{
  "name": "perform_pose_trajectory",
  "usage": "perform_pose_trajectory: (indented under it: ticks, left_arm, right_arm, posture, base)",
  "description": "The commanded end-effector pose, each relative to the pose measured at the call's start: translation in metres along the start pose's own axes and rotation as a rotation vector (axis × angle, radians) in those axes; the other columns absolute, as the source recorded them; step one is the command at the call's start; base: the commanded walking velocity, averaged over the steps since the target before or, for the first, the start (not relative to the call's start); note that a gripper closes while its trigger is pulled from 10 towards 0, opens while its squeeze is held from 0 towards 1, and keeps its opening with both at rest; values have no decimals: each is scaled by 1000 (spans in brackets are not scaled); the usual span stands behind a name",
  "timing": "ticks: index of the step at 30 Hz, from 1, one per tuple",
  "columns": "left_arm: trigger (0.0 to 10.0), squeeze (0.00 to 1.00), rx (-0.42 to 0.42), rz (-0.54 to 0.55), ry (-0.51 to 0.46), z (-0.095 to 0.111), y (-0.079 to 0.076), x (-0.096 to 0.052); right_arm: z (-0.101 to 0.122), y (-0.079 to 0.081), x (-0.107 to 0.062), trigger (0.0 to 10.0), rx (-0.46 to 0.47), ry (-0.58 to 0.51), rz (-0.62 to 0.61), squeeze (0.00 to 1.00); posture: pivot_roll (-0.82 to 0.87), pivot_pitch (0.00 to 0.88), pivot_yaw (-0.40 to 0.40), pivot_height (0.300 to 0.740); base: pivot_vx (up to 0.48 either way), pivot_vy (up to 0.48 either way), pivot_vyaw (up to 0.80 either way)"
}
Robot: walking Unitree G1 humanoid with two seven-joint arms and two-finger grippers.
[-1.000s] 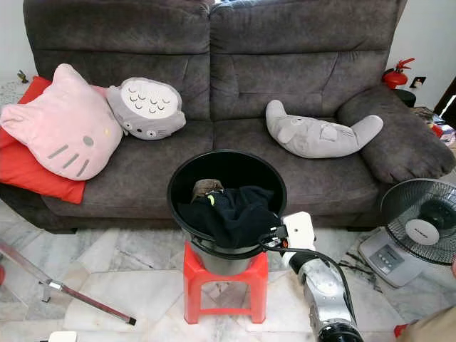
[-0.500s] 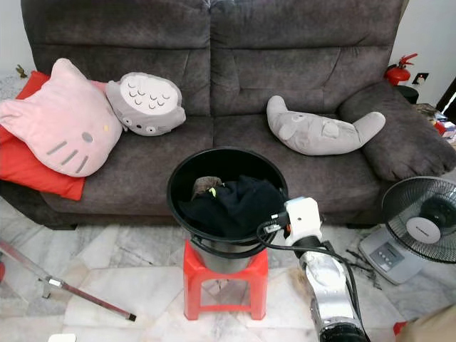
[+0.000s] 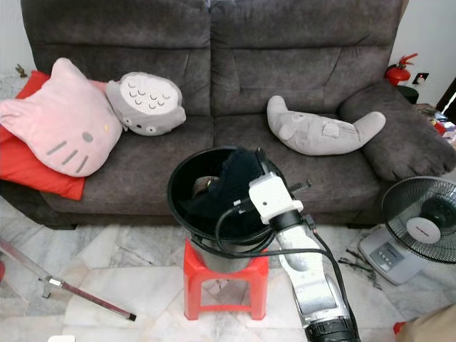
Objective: Hang hanger
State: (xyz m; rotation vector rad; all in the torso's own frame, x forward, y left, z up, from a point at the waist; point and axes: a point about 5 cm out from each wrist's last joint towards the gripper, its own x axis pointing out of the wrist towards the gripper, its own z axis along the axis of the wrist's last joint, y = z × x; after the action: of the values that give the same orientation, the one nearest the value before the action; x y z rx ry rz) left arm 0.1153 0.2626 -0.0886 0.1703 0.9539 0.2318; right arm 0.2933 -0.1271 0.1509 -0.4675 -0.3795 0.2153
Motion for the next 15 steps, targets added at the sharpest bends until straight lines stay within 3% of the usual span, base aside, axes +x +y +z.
perform_pose_trajectory:
  ticks: [1,6,15]
  left_arm:
    - [10000,0,13,1,17,-4,4,-1]
    - [10000,0,10,-6,16,-4,4,-1]
    - [10000,0,3,-30,10,-3,2,-1]
  right_arm:
    - [6,-2,1,10000,-4,-15,-15,0]
    - [8,-4,5,10000,78,13,-85,0]
    - [4,4,1,10000,111,70,-100,0]
  posture:
    - [-5,0,20,740]
    - [-13,0,25,740]
    - [7,0,19,740]
  base:
    - [0,0,0]
    - [0,0,0]
    - [0,0,0]
